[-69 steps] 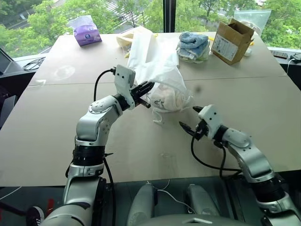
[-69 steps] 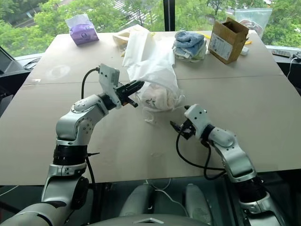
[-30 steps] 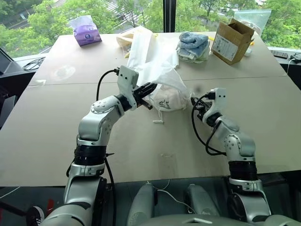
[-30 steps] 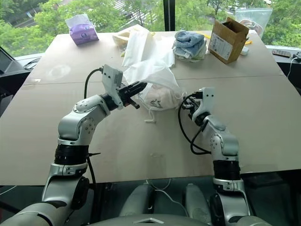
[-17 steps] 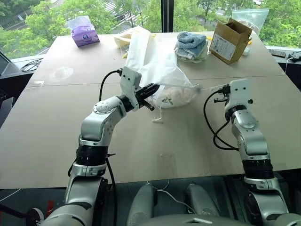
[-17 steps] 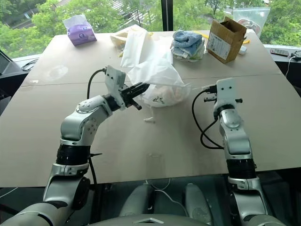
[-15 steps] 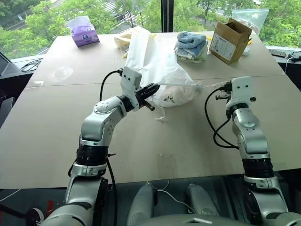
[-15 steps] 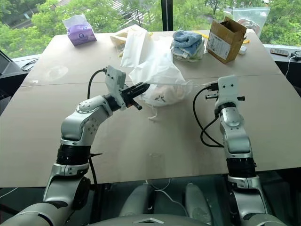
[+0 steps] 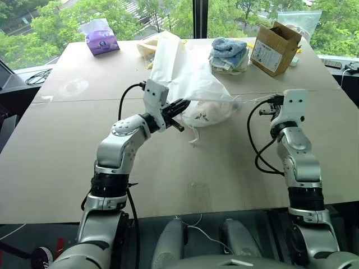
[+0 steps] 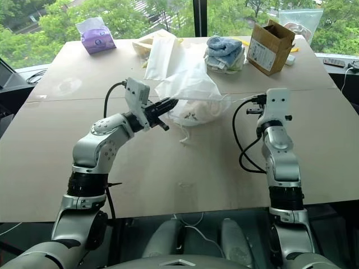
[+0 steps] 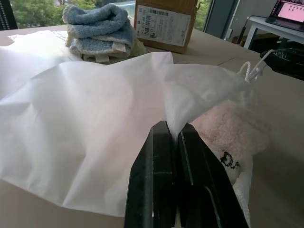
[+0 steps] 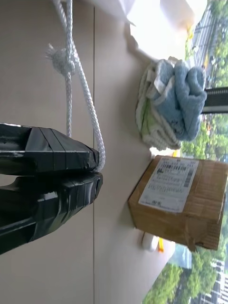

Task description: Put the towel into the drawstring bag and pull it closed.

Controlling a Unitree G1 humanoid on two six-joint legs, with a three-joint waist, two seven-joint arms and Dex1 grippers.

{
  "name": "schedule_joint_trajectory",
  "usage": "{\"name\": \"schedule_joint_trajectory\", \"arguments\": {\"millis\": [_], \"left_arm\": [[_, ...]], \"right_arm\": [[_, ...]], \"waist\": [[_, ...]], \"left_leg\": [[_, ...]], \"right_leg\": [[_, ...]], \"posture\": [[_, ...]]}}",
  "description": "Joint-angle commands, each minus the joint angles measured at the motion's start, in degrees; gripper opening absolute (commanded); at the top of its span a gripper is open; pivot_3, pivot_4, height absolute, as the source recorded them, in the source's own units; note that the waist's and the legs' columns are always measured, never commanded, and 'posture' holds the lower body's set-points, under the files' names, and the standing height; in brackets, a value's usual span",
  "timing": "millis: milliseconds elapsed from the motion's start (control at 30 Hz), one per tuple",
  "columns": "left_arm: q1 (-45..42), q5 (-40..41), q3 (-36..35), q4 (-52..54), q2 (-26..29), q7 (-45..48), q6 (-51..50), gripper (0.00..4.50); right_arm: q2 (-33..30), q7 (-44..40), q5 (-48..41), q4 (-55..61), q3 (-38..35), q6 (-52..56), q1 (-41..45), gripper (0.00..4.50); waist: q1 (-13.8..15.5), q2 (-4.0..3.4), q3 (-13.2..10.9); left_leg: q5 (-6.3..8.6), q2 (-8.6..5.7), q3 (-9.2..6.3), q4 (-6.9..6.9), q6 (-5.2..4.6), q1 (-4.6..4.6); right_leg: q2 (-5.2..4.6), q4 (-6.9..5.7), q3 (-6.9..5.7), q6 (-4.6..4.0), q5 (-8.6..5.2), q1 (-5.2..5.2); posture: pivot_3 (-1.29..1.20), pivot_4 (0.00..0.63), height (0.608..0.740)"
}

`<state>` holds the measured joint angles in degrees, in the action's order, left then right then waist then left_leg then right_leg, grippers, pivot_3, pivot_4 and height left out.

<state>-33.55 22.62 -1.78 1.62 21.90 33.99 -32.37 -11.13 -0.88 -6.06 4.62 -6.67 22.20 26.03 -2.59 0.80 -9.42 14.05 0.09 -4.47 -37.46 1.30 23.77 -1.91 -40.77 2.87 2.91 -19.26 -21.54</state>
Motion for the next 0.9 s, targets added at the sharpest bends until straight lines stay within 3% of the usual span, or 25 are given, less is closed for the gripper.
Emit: {"name": "schedule_joint_trajectory", "arguments": {"millis": [33,67,300,333,600,767,900], "left_arm": [[-0.16,0.02,-1.45,0.83,0.37,-0.30,1.24,0.00],[-0.16,0.04,-1.45,0.83,0.32,-0.35,1.25,0.00],[-0.23,0.13,-1.45,0.75,0.26,-0.58,1.27,0.00],[-0.26,0.13,-1.44,0.70,0.26,-0.56,1.29,0.00],[-0.67,0.08,-1.23,0.40,0.29,-0.31,1.23,0.00],[-1.14,-0.11,-1.07,-0.21,0.28,-0.04,1.47,0.00],[-1.49,-0.15,-0.89,-0.21,0.12,-0.12,1.50,0.00]], "right_arm": [[-2.47,-5.78,-2.30,5.78,1.72,3.40,-0.70,0.66],[-3.70,-8.49,-3.08,7.18,2.97,5.11,-1.58,0.95],[-7.30,-13.36,-4.93,11.81,2.89,9.00,-4.32,4.29],[-8.05,-14.42,-5.12,12.26,3.03,8.86,-4.60,4.44],[-15.72,-25.30,-7.29,18.90,7.75,10.94,-9.59,4.44],[-12.10,-24.38,-5.74,17.12,13.35,11.97,-8.60,4.44],[-5.21,-19.16,-3.69,9.93,13.96,9.94,-5.57,4.44]], "waist": [[0.05,0.00,0.00],[0.06,0.00,0.00],[0.08,0.00,0.00],[0.07,0.00,0.00],[0.19,0.01,0.00],[-0.10,0.01,0.00],[0.08,0.01,0.00]], "left_leg": [[0.00,0.00,0.00,0.00,0.00,0.00],[0.00,0.00,0.00,0.00,0.00,0.00],[0.00,-0.01,0.00,-0.01,-0.01,0.01],[0.01,-0.01,0.00,-0.01,-0.01,0.02],[0.01,-0.02,-0.04,-0.01,-0.02,0.04],[0.01,0.01,-0.03,-0.02,-0.02,-0.02],[0.00,0.00,-0.04,-0.04,-0.01,0.01]], "right_leg": [[0.00,0.00,0.00,0.00,0.00,0.00],[-0.01,0.00,0.00,0.00,0.00,0.01],[-0.01,0.01,0.00,0.00,0.00,0.01],[-0.01,0.02,0.00,0.00,0.00,0.01],[-0.01,0.06,-0.04,0.00,0.00,0.03],[0.04,0.03,-0.01,0.00,0.00,0.04],[0.00,0.03,-0.03,0.00,0.00,0.03]], "posture": [[0.00,0.150,0.740],[0.00,0.150,0.740],[0.00,0.150,0.740],[0.00,0.150,0.740],[0.00,0.150,0.740],[0.00,0.150,0.740],[0.00,0.150,0.740]]}}
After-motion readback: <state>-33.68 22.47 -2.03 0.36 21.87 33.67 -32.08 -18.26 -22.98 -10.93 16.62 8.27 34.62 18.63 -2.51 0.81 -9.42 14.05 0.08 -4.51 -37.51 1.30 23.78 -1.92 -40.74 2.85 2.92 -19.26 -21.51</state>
